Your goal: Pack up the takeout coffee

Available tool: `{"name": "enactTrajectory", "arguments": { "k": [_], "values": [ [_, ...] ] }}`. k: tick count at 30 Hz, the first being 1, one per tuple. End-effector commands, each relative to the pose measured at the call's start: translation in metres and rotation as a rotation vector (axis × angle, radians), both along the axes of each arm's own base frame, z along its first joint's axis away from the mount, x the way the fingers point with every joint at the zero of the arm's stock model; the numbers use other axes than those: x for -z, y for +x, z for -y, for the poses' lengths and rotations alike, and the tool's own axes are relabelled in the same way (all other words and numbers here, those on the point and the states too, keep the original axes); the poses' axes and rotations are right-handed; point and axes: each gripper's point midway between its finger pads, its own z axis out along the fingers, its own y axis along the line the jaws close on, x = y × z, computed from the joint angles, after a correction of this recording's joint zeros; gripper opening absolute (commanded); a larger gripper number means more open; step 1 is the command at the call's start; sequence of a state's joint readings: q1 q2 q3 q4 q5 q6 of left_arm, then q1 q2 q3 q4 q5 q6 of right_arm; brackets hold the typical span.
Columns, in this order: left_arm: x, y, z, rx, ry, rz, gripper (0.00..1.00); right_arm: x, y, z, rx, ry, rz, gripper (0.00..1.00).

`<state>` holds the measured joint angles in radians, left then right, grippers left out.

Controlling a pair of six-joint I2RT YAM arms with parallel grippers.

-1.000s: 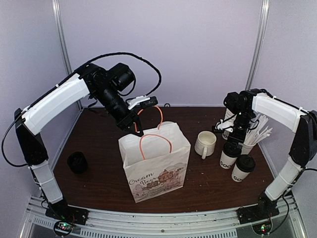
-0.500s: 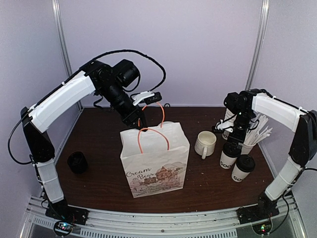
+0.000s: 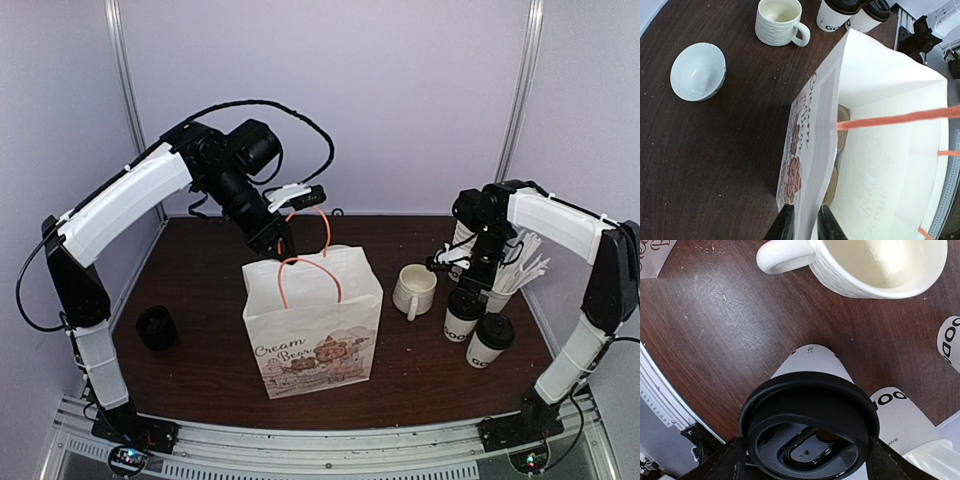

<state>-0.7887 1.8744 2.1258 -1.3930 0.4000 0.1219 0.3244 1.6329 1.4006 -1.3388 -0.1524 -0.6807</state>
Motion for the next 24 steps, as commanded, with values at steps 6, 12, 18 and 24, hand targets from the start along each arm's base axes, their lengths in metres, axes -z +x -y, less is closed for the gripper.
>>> {"name": "enactTrajectory", "arguments": {
  "k": [6, 12, 18, 24],
  "values": [
    [0.000, 0.011, -0.003, -0.022, 0.013, 0.042, 0.17, 0.005, 0.000, 0.008, 0.015, -0.030, 0.008, 0.84],
    [-0.002, 0.012, -0.004, -0.032, 0.017, 0.049, 0.17, 0.004, 0.001, 0.010, 0.017, -0.037, 0.031, 0.83],
    [-0.003, 0.012, -0.008, -0.042, 0.024, 0.058, 0.17, -0.001, 0.003, 0.009, 0.031, -0.032, 0.050, 0.71],
    [-0.007, 0.014, -0.013, -0.057, 0.032, 0.088, 0.23, -0.018, 0.000, 0.000, 0.018, -0.013, 0.078, 0.67]
  ]
}}
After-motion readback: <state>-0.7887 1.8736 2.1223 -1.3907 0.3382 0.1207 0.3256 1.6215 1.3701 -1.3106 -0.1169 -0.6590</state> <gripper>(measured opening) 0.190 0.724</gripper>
